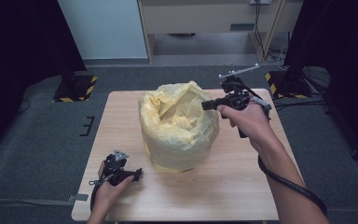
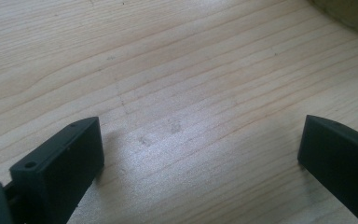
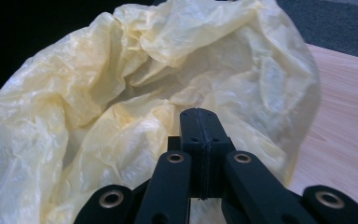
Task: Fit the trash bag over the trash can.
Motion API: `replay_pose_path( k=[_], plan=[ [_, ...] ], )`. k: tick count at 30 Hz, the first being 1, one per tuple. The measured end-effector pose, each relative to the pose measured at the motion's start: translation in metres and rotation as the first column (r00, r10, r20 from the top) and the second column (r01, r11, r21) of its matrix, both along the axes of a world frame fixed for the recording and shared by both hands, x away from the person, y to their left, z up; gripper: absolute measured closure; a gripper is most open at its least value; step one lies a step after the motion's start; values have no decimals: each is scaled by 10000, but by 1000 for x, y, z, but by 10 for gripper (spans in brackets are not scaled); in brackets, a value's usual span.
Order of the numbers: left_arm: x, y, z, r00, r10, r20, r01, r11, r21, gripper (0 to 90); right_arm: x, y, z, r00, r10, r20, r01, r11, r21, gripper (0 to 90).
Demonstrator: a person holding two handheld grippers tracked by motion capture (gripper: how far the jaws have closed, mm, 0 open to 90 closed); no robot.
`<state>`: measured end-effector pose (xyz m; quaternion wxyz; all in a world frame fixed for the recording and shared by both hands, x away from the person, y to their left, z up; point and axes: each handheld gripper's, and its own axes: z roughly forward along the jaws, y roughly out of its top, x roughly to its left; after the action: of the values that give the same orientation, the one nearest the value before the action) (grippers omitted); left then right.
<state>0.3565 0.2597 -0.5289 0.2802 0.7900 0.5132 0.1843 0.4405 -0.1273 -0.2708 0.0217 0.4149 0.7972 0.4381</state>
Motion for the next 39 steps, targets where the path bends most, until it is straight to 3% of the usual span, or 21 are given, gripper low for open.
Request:
replay_pose_path(
  k=[19, 25, 39],
  plan=[
    [0, 0, 0, 10000, -28, 4, 28, 10000, -9, 0, -14, -62, -15, 9964, -848, -96, 851, 9952, 487, 900],
    [1, 0, 0, 10000, -75, -18, 75, 10000, -41, 0, -19, -79, -33, 9940, -1071, -208, 1082, 9923, 608, 900],
    [1, 0, 0, 9999, -108, -3, 108, 9999, -29, 0, -23, -106, -84, 9792, -1848, -841, 1874, 9820, 234, 900]
  ],
)
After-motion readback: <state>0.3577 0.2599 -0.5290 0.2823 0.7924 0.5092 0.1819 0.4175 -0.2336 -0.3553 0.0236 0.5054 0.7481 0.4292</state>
